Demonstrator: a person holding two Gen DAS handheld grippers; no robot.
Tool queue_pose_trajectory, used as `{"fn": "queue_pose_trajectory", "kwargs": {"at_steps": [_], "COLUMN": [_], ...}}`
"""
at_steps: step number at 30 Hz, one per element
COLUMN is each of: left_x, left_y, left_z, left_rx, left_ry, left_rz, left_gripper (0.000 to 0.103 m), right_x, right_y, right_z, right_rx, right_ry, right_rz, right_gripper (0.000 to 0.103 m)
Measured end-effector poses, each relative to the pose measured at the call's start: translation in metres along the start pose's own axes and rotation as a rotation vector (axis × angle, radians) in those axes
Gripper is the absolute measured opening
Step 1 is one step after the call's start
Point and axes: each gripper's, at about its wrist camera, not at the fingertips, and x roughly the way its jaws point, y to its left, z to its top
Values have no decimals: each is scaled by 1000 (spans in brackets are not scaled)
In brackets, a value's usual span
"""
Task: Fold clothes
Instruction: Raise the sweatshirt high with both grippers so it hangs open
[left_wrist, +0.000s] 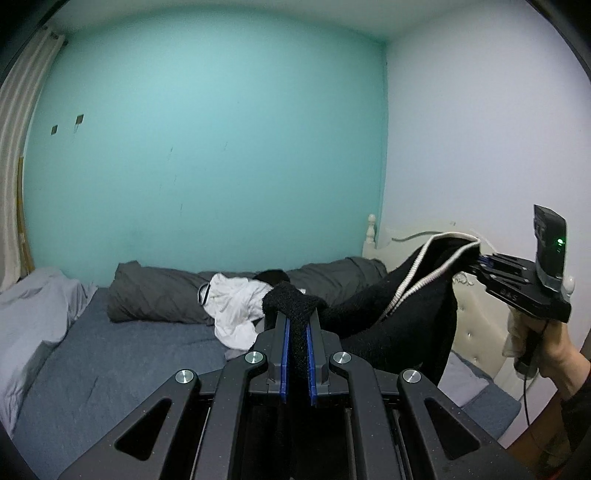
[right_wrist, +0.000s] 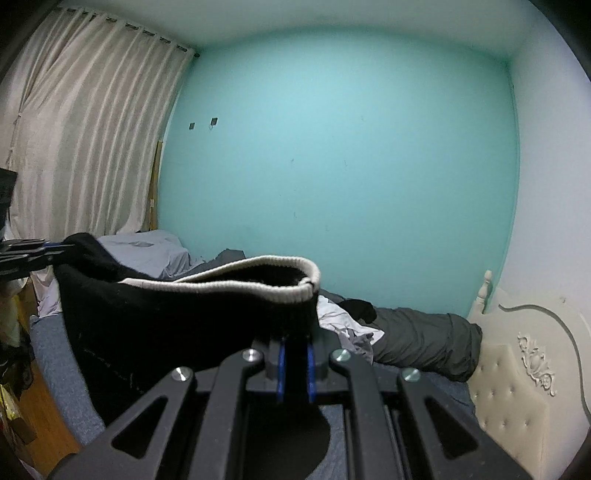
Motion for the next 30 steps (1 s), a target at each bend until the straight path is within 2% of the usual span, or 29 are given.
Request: {"fn": "queue_pose_trajectory", "kwargs": {"at_steps": [4, 7, 11, 19, 25, 30], "left_x": [19, 50, 113, 265, 361, 434], "left_y": [9, 19, 34, 80, 118, 147], "left_z": [-20, -44, -90, -199, -257, -299], "left_rx": [-39, -76, -127, -210, -269, -324], "left_ry": [57, 112, 211, 415, 496, 544], "left_rz": [-2, 1, -7, 6, 29, 45], "left_gripper": [8, 8, 8, 8, 8, 8], "right_x": [33, 74, 140, 282, 370, 426], "right_y": [2, 1, 0, -12, -29, -40], "right_z": [-14, -36, -85, -214, -285, -320], "right_rx": [14, 30, 42, 105, 160, 183], "right_ry": [48, 113, 223, 450, 536, 557], "right_rz": [23, 40, 49, 49, 42, 34], "right_gripper": [8, 8, 8, 8, 8, 8]}}
